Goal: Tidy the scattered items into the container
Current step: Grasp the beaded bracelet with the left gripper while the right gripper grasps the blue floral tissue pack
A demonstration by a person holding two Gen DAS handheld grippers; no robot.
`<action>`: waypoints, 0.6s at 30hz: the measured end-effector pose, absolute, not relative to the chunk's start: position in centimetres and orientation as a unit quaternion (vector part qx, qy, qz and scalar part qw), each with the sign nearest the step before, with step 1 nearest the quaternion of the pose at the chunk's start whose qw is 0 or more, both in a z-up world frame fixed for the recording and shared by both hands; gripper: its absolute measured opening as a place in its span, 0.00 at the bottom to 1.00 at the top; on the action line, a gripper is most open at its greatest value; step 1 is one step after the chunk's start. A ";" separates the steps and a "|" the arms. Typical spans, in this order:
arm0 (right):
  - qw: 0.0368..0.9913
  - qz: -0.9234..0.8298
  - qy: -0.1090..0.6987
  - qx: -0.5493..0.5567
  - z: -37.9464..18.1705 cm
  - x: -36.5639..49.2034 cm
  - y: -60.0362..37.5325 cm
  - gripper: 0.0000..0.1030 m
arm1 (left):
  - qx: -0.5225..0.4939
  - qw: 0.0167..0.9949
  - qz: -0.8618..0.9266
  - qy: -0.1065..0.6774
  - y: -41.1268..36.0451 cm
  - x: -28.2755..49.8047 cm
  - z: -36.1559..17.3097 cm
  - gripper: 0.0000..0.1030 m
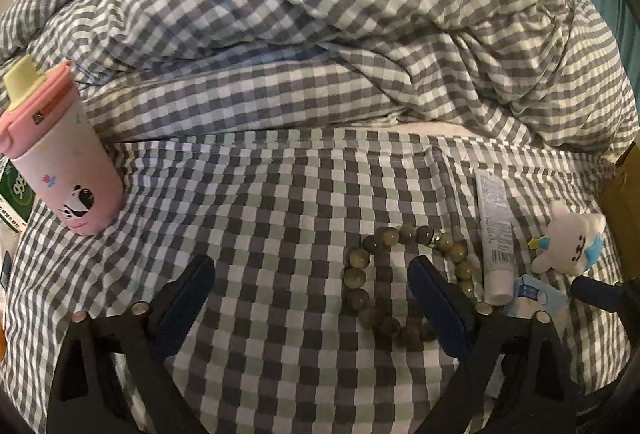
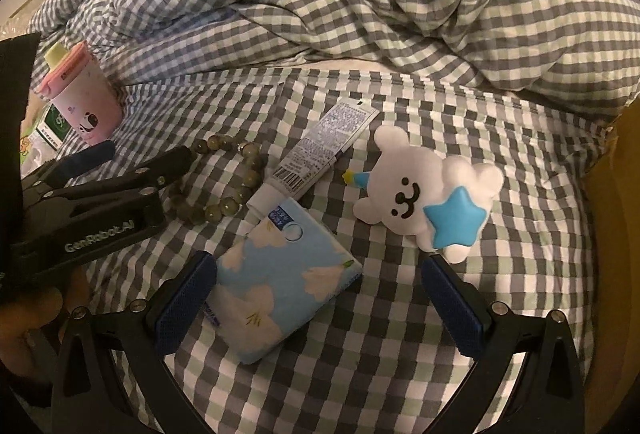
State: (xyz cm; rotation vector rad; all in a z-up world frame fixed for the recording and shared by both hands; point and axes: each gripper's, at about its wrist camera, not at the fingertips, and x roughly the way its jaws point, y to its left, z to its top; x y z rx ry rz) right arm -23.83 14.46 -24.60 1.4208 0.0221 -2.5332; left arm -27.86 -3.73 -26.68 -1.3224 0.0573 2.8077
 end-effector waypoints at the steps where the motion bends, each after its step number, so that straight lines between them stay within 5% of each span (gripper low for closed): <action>1: 0.119 -0.866 0.007 0.486 -24.7 -23.9 14.5 1.00 | -0.429 0.019 0.903 0.019 -3.7 -28.0 -27.0 0.90; 12: 0.132 -0.866 -0.001 0.483 -25.3 -24.2 13.6 1.00 | -0.439 0.033 0.898 0.013 -3.6 -29.0 -28.6 0.79; 18: 0.149 -0.864 0.020 0.480 -25.6 -24.0 12.1 0.96 | -0.431 0.060 0.900 0.032 -1.8 -28.7 -28.4 0.34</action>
